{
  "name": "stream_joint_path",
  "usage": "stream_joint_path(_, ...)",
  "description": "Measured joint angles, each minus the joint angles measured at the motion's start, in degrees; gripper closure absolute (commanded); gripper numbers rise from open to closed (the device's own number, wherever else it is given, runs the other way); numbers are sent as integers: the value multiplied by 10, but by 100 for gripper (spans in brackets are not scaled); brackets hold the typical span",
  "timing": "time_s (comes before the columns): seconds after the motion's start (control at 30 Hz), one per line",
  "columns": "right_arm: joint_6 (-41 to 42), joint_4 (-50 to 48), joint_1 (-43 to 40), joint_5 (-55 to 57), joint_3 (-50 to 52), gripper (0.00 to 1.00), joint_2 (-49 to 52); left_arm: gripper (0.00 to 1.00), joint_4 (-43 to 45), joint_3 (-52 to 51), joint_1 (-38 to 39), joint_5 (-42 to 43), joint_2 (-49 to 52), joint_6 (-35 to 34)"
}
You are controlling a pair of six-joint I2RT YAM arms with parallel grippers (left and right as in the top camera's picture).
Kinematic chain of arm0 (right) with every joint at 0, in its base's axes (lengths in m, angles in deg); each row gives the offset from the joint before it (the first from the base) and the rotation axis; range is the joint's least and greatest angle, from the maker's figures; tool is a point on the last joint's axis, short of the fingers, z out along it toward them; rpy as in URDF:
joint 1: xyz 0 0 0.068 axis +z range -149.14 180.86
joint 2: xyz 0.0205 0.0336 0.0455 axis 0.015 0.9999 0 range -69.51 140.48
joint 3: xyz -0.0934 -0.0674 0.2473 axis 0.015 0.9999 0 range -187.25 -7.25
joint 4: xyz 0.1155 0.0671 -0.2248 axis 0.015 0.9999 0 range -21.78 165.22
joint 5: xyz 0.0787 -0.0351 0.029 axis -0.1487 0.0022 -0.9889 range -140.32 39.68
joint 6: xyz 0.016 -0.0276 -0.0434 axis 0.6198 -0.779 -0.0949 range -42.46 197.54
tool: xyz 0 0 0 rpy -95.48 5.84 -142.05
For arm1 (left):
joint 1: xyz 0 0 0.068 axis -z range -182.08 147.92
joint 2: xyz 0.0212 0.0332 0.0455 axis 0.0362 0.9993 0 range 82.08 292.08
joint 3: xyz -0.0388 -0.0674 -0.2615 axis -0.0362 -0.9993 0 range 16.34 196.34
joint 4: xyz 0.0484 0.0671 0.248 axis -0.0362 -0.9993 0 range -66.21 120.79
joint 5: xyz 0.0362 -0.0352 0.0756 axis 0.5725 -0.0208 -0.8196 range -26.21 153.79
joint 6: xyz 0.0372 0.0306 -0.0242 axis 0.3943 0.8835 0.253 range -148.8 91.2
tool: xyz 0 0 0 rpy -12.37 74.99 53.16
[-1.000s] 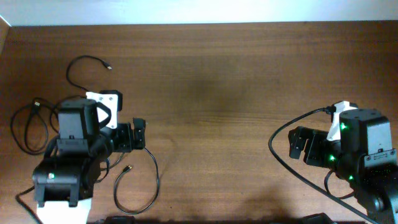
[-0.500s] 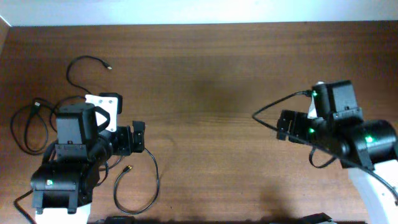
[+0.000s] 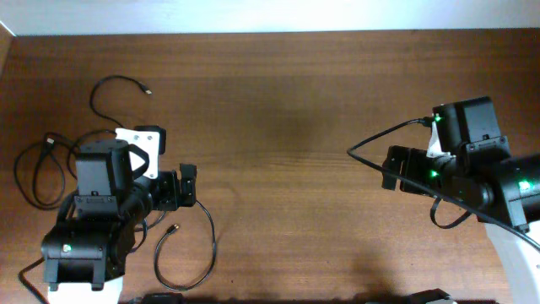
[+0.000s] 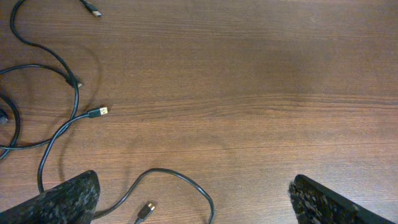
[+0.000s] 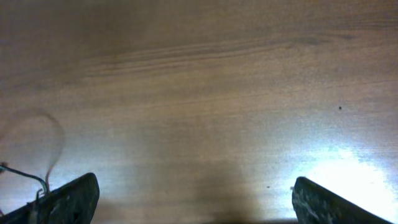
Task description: Untangle cables
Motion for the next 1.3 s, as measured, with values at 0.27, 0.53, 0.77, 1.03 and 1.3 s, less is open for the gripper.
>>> stream_joint_path(0.27,0,-3,0,-71,-3,2,0,1,0,0,0,0,0,0)
stream_joint_path(0.53,0,-9,1,-71,-3,2,0,1,0,0,0,0,0,0)
stream_joint_path(0.77,0,-162,2,-14,-8,2,-108,1,-1,0,0,0,0,0)
stream_joint_path(1.03,-47,-473,3,-8,204,2,-221,1,-1,0,0,0,0,0)
stream_joint_path(1.3,-111,-785,3,-29,483,2,-391,1,-2,0,0,0,0,0)
